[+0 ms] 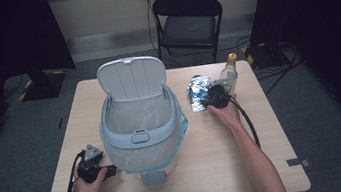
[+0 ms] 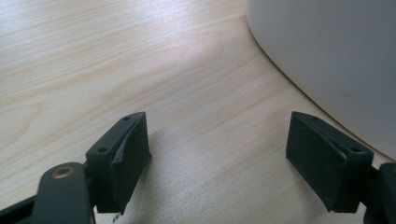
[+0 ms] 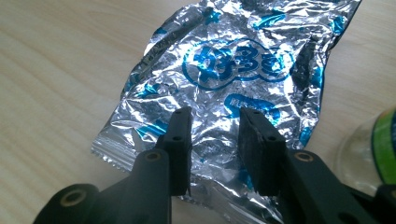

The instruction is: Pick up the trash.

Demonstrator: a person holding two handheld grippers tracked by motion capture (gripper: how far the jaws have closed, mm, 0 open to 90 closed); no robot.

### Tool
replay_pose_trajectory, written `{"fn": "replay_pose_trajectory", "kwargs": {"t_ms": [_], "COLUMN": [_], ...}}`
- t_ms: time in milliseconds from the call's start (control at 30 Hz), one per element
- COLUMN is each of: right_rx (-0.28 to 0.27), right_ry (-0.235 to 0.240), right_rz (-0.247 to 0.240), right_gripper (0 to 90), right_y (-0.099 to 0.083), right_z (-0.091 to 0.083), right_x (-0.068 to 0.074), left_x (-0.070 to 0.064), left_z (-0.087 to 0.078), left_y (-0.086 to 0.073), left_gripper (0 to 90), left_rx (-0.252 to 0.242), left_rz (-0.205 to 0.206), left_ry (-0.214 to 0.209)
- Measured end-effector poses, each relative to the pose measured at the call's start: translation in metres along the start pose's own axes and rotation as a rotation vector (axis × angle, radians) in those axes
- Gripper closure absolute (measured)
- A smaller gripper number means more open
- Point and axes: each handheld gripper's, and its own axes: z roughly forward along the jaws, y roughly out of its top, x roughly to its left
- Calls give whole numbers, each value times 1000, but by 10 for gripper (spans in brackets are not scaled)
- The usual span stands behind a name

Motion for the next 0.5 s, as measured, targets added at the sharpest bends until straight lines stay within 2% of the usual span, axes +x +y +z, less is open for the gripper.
{"fn": "replay_pose_trajectory", "kwargs": {"t_ms": [200, 400, 500], "right_rx": [8, 11, 13], "right_ry": [35, 37, 53], "right_rz": [-19, -20, -19], "right_gripper": [647, 646, 645], "right_y": [-8, -19, -26], "right_z": [-9, -21, -30], "right_x": [9, 21, 28], "left_x": [0, 0, 0], "left_z": [0, 0, 0], "left_y": [0, 0, 0], "left_gripper": [209, 209, 209], "left_rx": [0, 0, 0], "left_rz": [0, 1, 1], "left_ry": [1, 1, 1]}}
